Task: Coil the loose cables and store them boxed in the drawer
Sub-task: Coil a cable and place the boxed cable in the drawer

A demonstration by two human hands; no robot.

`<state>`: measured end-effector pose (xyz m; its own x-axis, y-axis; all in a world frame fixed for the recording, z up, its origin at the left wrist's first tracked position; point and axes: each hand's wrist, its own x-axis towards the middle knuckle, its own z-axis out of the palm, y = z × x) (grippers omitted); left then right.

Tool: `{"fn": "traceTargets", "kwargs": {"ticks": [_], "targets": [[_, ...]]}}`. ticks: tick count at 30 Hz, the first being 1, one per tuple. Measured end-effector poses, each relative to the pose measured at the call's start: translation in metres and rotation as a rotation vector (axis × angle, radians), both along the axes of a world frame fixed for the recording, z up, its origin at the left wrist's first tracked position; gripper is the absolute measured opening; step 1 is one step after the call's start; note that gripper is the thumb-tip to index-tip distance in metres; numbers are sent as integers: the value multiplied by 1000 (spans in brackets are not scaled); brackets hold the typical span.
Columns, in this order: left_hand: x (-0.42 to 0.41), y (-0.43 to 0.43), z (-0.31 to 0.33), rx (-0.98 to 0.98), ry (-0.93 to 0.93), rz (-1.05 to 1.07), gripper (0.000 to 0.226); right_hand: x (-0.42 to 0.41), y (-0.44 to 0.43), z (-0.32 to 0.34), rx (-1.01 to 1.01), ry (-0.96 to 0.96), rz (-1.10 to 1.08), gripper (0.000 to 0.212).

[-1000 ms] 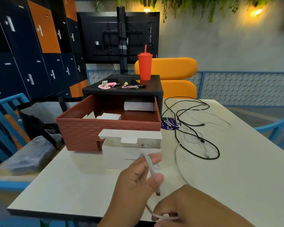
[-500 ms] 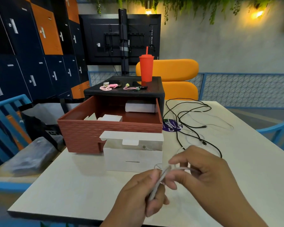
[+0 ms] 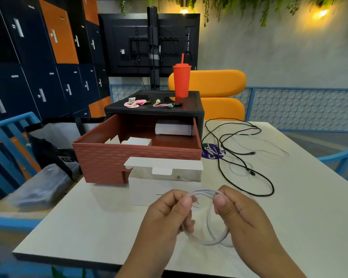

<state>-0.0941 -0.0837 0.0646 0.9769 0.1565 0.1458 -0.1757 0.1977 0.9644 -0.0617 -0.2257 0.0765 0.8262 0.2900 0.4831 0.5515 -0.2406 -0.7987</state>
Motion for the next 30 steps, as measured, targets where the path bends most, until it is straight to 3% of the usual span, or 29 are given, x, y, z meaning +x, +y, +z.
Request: {"fn": "traceTargets", "kwargs": {"ticks": [6, 10, 13, 15, 17, 21, 26, 30], "targets": [[-3, 1, -8, 382, -175, 239, 31, 0, 0, -3, 29, 115, -39, 41], [-2, 1, -1, 299, -165, 348, 29, -2, 0, -3, 3, 243, 61, 44], [-2, 1, 5, 216, -72, 338, 29, -4, 1, -2, 2, 319, 141, 35], [-3, 0, 7, 96, 23, 301, 31, -3, 2, -2, 11, 304, 138, 30], [-2, 1, 9, -171, 123, 241, 33, -2, 2, -2, -10, 267, 131, 18], [-4, 2, 12, -682, 226, 85, 29, -4, 2, 0, 42, 298, 120, 20], [-6, 0, 16, -893, 276, -109, 19, -2, 0, 0, 248, 364, -18, 31], [-7, 3, 17, -897, 244, -180, 21, 1, -5, 1, 438, 394, -87, 28]]}}
